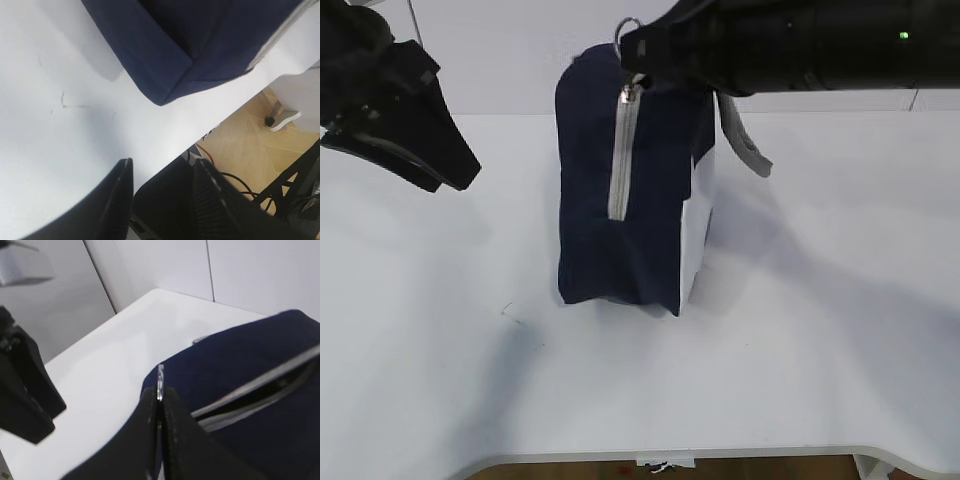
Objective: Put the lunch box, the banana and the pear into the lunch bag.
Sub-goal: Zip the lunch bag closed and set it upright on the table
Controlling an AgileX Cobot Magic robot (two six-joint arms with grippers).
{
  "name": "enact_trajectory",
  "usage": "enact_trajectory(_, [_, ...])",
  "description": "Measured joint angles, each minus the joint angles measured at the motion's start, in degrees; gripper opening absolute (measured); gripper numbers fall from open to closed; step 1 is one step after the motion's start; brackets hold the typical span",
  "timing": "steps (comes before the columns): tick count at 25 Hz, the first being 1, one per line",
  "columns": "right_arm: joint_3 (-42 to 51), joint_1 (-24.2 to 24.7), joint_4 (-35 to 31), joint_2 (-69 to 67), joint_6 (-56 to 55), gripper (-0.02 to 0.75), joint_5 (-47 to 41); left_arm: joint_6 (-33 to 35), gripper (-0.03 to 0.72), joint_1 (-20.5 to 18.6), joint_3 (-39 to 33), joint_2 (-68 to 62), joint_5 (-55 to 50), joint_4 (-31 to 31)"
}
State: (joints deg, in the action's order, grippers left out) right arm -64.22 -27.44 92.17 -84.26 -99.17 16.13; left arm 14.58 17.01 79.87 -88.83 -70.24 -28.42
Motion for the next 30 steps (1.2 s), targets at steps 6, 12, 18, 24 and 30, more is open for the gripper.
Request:
enact_trajectory(6, [-4.24,0.00,0.46,-2.37,-1.02,-0.010,0.04,3.96,0.306,0.00,0.00,0.00,1.07,-0.37])
enact_trajectory(12, [-4.87,0.00,0.46,-2.46,-1.11,-0.010,-0.29,12.90,0.306,0.00,0.00,0.00,8.54,-2.33])
enact_trajectory(18, [-4.87,0.00,0.46,-2.51,-1.23,-0.010,-0.29,19.08,0.396,0.00,0.00,-3.32,11.27,-9.77])
enact_trajectory(24, [-4.97,0.00,0.46,-2.51,-1.23,-0.010,-0.29,23.38,0.460,0.00,0.00,-7.37,13.62,-15.55])
enact_trajectory(30, [-4.97,0.00,0.46,-2.51,-1.23,-0.010,-0.39,26.73,0.465,0.00,0.00,-9.89,17.40,-19.34])
